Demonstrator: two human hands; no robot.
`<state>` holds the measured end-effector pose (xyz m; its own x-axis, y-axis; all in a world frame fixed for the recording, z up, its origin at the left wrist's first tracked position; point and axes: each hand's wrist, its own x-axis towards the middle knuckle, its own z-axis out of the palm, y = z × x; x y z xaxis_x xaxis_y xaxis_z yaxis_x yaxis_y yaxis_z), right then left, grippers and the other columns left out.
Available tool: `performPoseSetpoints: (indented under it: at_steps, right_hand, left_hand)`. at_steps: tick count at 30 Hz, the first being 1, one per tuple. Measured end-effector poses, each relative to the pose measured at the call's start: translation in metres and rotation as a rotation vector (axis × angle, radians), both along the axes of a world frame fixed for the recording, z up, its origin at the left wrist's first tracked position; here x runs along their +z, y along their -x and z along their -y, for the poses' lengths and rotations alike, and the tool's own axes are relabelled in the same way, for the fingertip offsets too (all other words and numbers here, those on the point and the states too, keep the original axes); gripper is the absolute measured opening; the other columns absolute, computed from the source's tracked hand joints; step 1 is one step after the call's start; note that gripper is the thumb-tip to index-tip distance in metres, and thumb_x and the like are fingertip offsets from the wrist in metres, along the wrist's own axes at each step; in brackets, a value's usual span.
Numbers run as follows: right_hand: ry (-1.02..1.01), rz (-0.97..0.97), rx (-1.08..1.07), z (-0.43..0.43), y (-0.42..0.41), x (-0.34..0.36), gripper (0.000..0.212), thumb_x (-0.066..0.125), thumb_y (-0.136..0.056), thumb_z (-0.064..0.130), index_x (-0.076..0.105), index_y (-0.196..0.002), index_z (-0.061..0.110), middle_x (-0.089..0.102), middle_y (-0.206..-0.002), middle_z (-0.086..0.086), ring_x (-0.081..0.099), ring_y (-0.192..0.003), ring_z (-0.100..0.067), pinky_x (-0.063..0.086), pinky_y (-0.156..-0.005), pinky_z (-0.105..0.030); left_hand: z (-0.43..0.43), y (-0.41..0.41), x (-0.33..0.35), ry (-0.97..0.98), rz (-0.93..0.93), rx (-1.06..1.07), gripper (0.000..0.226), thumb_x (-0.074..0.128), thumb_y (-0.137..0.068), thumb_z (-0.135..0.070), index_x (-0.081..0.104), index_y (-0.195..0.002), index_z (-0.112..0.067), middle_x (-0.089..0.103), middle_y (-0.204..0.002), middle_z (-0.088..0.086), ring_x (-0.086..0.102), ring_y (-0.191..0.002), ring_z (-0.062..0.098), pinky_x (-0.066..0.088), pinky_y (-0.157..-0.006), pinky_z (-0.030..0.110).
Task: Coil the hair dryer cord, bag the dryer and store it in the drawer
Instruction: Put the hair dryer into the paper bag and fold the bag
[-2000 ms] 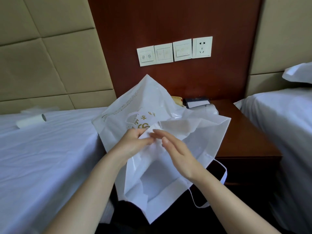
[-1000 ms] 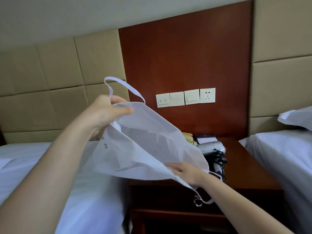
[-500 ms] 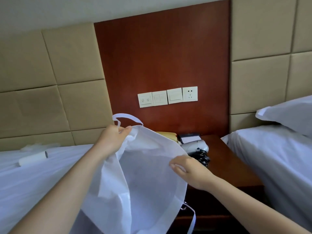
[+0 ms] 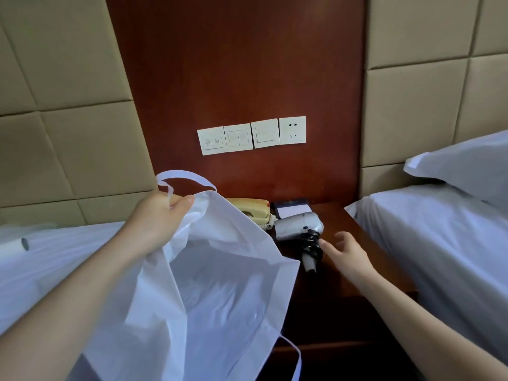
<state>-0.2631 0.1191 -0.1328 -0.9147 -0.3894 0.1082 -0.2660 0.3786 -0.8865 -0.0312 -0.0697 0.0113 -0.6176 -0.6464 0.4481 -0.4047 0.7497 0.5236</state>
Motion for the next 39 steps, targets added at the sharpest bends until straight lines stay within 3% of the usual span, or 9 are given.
performPoseSetpoints:
  at_steps: [4, 9, 12, 15, 22, 26, 30, 36, 39]
  right_hand:
    - [0.053, 0.115, 0.041, 0.025, -0.004, -0.002, 0.067, 0.063, -0.083, 0.044, 0.040, -0.135, 0.009, 0.052, -0.133, -0.011, 0.049, -0.122, -0.026, 0.036, -0.086, -0.026]
    - [0.016, 0.037, -0.039, 0.041, -0.005, -0.012, 0.072, 0.074, -0.074, 0.041, 0.040, -0.130, 0.012, 0.055, -0.127, -0.011, 0.053, -0.116, -0.028, 0.042, -0.087, -0.033]
    - [-0.023, -0.019, -0.100, 0.049, -0.008, -0.016, 0.070, 0.075, -0.073, 0.039, 0.040, -0.128, 0.012, 0.054, -0.124, -0.012, 0.054, -0.113, -0.031, 0.043, -0.084, -0.035]
    - [-0.052, -0.040, -0.160, 0.055, -0.011, -0.017, 0.069, 0.074, -0.072, 0.045, 0.042, -0.125, 0.014, 0.056, -0.121, -0.012, 0.055, -0.111, -0.033, 0.042, -0.079, -0.035]
    - [-0.085, -0.082, -0.176, 0.050, -0.003, -0.018, 0.054, 0.073, -0.071, 0.046, 0.056, -0.108, 0.011, 0.065, -0.107, -0.010, 0.057, -0.106, -0.032, 0.042, -0.082, -0.035]
    - [0.002, -0.050, -0.131, 0.039, -0.002, -0.015, 0.046, 0.076, -0.071, 0.038, 0.060, -0.105, 0.010, 0.067, -0.101, -0.009, 0.060, -0.099, -0.028, 0.046, -0.080, -0.034]
    - [0.137, 0.012, -0.104, 0.019, -0.004, -0.011, 0.041, 0.078, -0.069, 0.034, 0.065, -0.101, 0.011, 0.067, -0.092, -0.005, 0.061, -0.086, -0.020, 0.045, -0.065, -0.026]
    - [0.539, 0.204, -0.144, 0.001, -0.025, 0.003, 0.022, 0.077, -0.070, 0.033, 0.066, -0.079, 0.016, 0.070, -0.083, -0.008, 0.067, -0.082, -0.027, 0.048, -0.062, -0.028]
    - [0.652, 0.240, -0.048, -0.014, -0.037, 0.026, 0.016, 0.072, -0.078, 0.027, 0.065, -0.083, 0.014, 0.068, -0.085, -0.009, 0.064, -0.075, -0.017, 0.048, -0.058, -0.018]
  left_hand:
    - [0.006, 0.000, -0.005, -0.028, 0.007, -0.006, 0.050, 0.045, -0.096, -0.024, 0.019, -0.053, -0.019, 0.015, -0.035, -0.006, 0.027, -0.055, 0.021, 0.016, -0.054, 0.034]
    - [0.010, -0.002, 0.003, -0.010, 0.015, -0.009, 0.037, 0.045, -0.096, -0.026, 0.036, -0.065, -0.009, 0.020, -0.055, 0.000, 0.020, -0.051, 0.017, 0.015, -0.048, 0.031]
    - [0.014, -0.007, 0.002, 0.025, 0.007, -0.046, 0.039, 0.046, -0.095, -0.023, 0.032, -0.062, -0.010, 0.019, -0.050, -0.007, 0.019, -0.045, 0.011, 0.017, -0.040, 0.022]
    - [0.018, -0.013, -0.003, -0.003, 0.021, -0.047, 0.044, 0.047, -0.095, -0.022, 0.023, -0.059, -0.016, 0.016, -0.039, -0.007, 0.020, -0.042, 0.012, 0.014, -0.047, 0.027]
    - [0.015, -0.026, -0.005, -0.030, 0.019, -0.045, 0.045, 0.047, -0.095, -0.023, 0.020, -0.059, -0.017, 0.016, -0.055, -0.002, 0.015, -0.053, 0.014, 0.011, -0.054, 0.031]
    - [0.009, -0.031, -0.006, -0.013, -0.034, -0.011, 0.045, 0.046, -0.096, -0.022, 0.021, -0.059, -0.017, 0.016, -0.055, 0.000, 0.016, -0.052, 0.016, 0.012, -0.053, 0.033]
    - [0.004, -0.027, -0.007, -0.022, -0.017, -0.026, 0.044, 0.046, -0.096, -0.023, 0.022, -0.060, -0.015, 0.017, -0.056, 0.002, 0.017, -0.053, 0.019, 0.012, -0.053, 0.032]
    - [-0.002, -0.016, -0.014, -0.055, -0.036, -0.014, 0.044, 0.046, -0.096, -0.022, 0.024, -0.059, -0.013, 0.018, -0.054, 0.001, 0.018, -0.052, 0.021, 0.012, -0.052, 0.034]
    - [-0.005, -0.009, -0.014, -0.067, -0.054, -0.020, 0.048, 0.047, -0.096, -0.020, 0.021, -0.055, -0.016, 0.018, -0.044, -0.007, 0.018, -0.048, 0.019, 0.011, -0.051, 0.033]
